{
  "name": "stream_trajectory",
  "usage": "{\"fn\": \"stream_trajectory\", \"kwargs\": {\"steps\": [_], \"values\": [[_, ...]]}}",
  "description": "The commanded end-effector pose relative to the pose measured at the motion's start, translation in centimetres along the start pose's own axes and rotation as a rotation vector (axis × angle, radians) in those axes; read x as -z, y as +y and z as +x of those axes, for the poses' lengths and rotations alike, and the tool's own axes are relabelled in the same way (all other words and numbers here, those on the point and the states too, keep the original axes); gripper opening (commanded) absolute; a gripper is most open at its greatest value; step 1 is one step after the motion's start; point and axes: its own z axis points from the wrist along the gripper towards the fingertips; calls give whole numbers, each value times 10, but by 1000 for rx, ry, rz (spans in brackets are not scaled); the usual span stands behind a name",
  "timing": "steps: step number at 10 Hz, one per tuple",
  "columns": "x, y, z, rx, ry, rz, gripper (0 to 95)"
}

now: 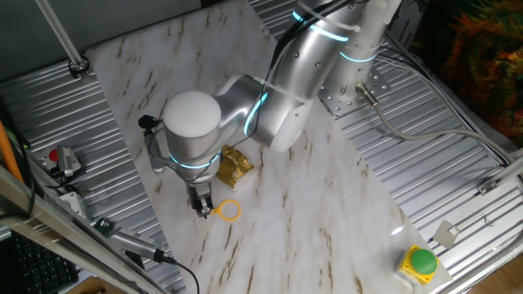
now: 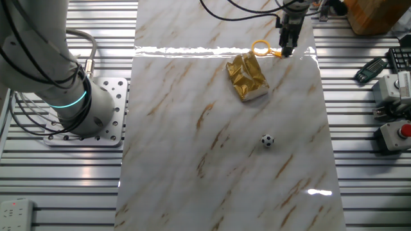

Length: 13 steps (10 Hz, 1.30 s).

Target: Remove the bubble ring from the ball

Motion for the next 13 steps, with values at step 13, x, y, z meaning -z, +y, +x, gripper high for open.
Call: {"fn": "stream_trajectory", "kwargs": {"steps": [13], "values": [[93,-88,-34,168,49,-52,380]]}}
